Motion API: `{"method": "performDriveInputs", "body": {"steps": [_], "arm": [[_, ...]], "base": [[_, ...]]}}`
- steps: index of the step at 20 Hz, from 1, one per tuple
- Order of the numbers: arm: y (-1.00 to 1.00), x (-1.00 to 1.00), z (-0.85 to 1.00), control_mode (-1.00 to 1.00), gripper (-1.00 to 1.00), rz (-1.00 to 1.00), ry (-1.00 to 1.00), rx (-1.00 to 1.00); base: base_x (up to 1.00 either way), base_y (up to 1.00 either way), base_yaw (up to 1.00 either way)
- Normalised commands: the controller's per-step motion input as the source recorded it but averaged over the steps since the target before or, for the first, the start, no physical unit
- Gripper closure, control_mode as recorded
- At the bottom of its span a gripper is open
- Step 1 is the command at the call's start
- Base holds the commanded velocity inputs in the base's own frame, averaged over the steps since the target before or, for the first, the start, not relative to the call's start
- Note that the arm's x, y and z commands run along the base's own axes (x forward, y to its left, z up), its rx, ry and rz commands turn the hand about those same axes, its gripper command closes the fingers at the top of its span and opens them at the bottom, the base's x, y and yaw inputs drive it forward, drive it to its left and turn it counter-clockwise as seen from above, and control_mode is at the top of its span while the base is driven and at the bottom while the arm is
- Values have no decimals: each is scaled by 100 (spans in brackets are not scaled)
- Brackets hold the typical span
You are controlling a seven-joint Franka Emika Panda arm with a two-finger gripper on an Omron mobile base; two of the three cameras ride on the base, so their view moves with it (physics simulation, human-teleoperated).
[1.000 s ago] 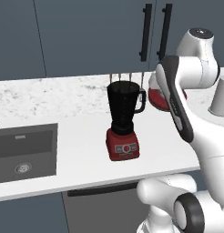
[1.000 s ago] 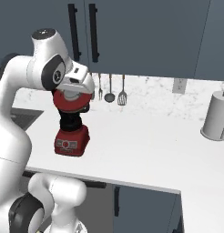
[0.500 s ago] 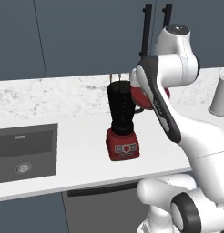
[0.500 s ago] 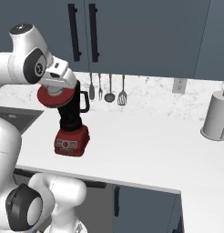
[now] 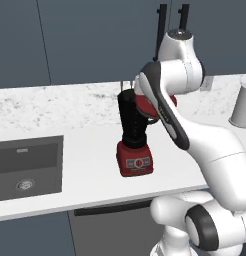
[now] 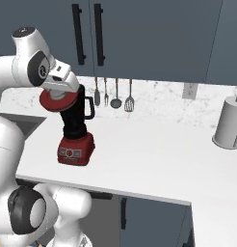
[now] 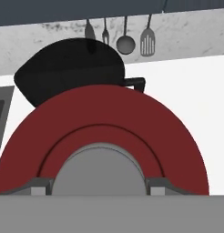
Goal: Close the lid blender by securely placing the lid on top.
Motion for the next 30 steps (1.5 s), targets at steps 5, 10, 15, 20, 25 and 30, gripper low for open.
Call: {"method": "performDriveInputs", "body": {"steps": [5,10,15,20,25,30], "arm": [[5,33,0,-100,100,0,0,0],[0,35,4,-100,100,0,0,0],[0,36,3,-100,100,0,0,0],[6,36,7,-100,100,0,0,0],[18,30,15,-100,100,0,0,0],[25,21,5,-100,100,0,0,0]], "base": [[0,0,0],[0,0,0],[0,0,0],[0,0,0],[0,0,0],[0,0,0]]}}
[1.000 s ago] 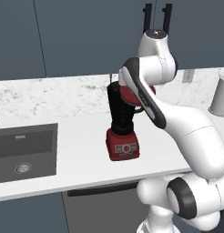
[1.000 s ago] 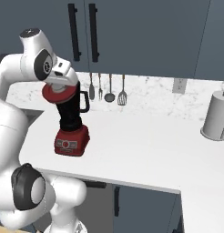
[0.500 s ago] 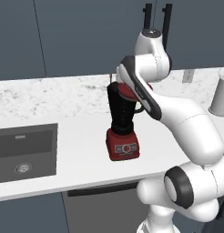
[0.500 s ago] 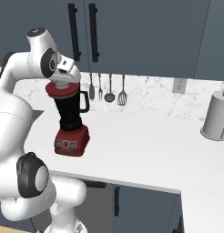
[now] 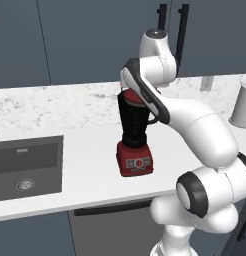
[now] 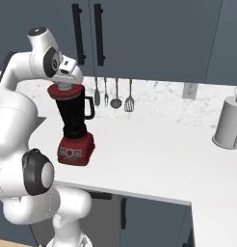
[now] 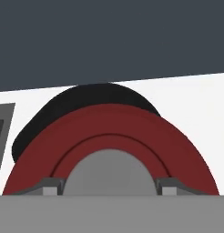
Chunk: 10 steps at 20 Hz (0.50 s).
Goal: Close the lid blender by securely placing the lid on top.
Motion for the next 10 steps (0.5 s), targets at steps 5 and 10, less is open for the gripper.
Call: {"method": "performDriveInputs", "body": {"steps": [5,10], "arm": [[3,25,0,-100,100,0,0,0],[0,25,0,-100,100,0,-2,0]], "base": [[0,0,0],[0,0,0]]}}
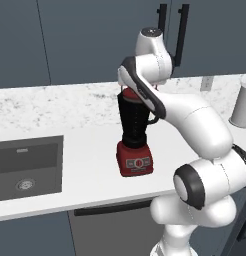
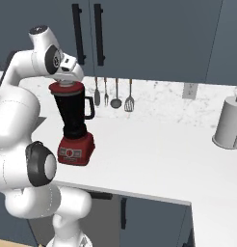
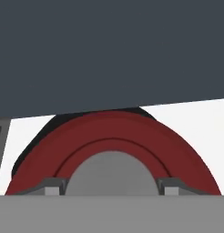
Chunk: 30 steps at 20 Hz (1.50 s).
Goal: Close the lid blender by securely placing the lid on top.
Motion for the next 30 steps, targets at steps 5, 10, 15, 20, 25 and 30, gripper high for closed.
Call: {"method": "performDriveInputs", "body": {"steps": [5,10,15,20,25,30], "arm": [[0,29,0,-100,100,0,-4,0],[0,19,0,-100,100,0,-11,0],[0,1,0,-100,100,0,-24,0],[3,0,0,-100,100,0,-24,0],[8,5,0,-100,100,0,-5,0],[1,9,0,-100,100,0,1,0]], "base": [[0,0,0],[0,0,0],[0,0,0],[0,0,0],[0,0,0],[0,0,0]]}}
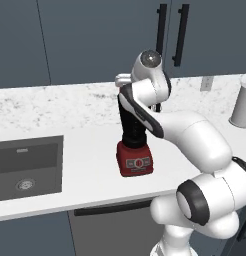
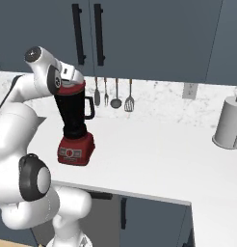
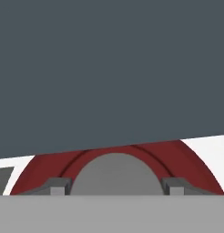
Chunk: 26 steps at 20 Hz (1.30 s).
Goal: Close the lid blender by securely placing the lid on top.
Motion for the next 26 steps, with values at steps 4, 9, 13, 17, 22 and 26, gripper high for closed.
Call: {"method": "performDriveInputs", "body": {"steps": [4,9,13,17,22,26], "arm": [[2,7,0,-100,100,0,10,0],[3,0,2,-100,100,0,20,0],[6,0,0,-100,100,0,23,0],[4,0,3,-100,100,0,20,0],[1,0,15,-100,100,0,8,0],[0,0,22,-100,100,0,4,0]], "base": [[0,0,0],[0,0,0],[0,0,0],[0,0,0],[0,0,0],[0,0,0]]}}
